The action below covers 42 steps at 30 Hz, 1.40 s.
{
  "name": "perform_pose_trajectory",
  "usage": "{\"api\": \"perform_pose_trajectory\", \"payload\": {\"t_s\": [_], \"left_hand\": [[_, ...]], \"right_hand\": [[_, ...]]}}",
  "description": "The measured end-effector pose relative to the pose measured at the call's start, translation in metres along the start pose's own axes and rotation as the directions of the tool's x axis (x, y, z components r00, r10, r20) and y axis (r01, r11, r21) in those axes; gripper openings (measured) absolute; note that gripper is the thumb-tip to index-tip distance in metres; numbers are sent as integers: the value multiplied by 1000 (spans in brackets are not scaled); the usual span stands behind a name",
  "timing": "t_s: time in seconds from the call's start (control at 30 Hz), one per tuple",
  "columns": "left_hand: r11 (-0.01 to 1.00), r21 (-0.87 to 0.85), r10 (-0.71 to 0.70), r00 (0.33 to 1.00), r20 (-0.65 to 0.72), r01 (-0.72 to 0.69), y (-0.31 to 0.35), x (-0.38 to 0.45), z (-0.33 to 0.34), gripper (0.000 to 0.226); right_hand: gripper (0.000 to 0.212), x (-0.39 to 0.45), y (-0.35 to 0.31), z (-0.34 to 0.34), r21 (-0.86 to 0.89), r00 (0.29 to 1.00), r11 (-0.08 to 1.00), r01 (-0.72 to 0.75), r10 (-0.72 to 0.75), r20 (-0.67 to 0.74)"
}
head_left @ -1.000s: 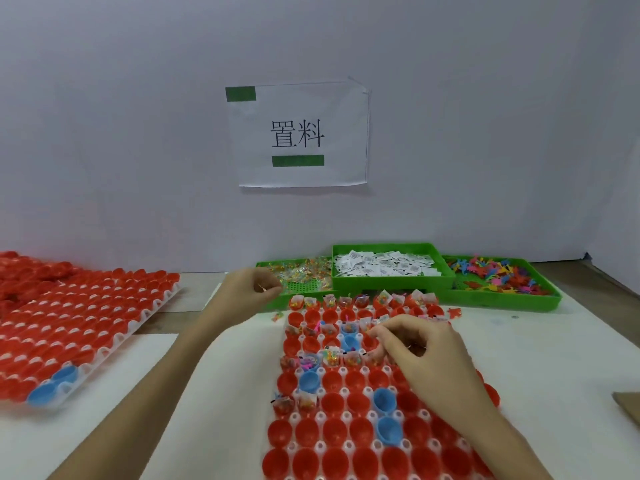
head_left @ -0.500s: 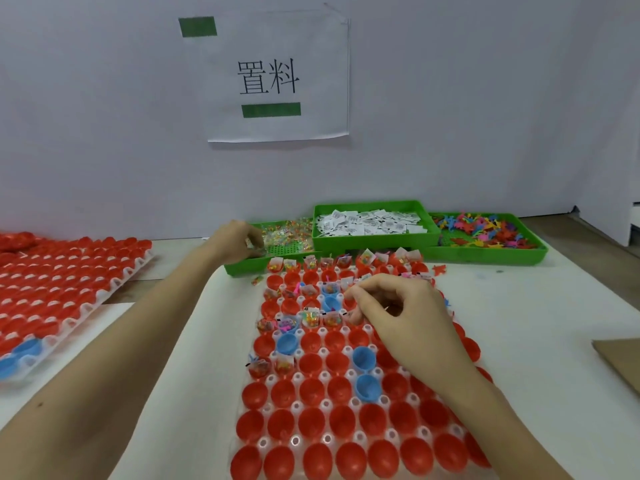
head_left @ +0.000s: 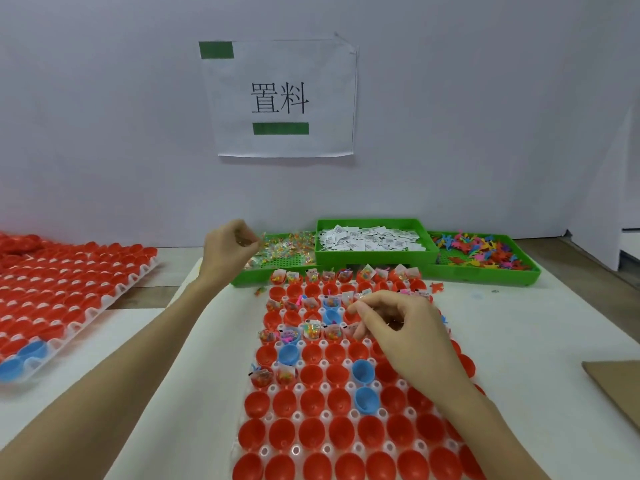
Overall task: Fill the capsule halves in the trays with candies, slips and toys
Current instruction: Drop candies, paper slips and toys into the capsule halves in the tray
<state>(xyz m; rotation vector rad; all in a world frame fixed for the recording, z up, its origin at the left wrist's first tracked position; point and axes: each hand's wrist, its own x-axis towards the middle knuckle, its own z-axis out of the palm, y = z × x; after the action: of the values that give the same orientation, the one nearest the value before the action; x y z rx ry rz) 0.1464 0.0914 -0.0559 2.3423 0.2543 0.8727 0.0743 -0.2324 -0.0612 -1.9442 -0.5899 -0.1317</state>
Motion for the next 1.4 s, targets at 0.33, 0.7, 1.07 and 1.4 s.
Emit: {"api": "perform_pose_trajectory", "payload": {"t_s": [0.33,0.7,1.07,1.4], "left_hand": [[891,-453,25,997,79,13,37,-127,-21,27],[879,-476,10,1000,26,4,36,-143,-29,28],[893,-449,2,1000,20,7,36,-143,-29,28],[903,-429,23,999,48,0,43,-148,-26,25]], "right_hand": [[23,29,7,-18,-143,996,990,6,-19,-89],[24,185,23,12,-554,977,814,-172,212,7],[41,213,42,27,-556,912,742,-375,404,-75],[36,200,45,12,-598,963,771,-220,270,-7]]}}
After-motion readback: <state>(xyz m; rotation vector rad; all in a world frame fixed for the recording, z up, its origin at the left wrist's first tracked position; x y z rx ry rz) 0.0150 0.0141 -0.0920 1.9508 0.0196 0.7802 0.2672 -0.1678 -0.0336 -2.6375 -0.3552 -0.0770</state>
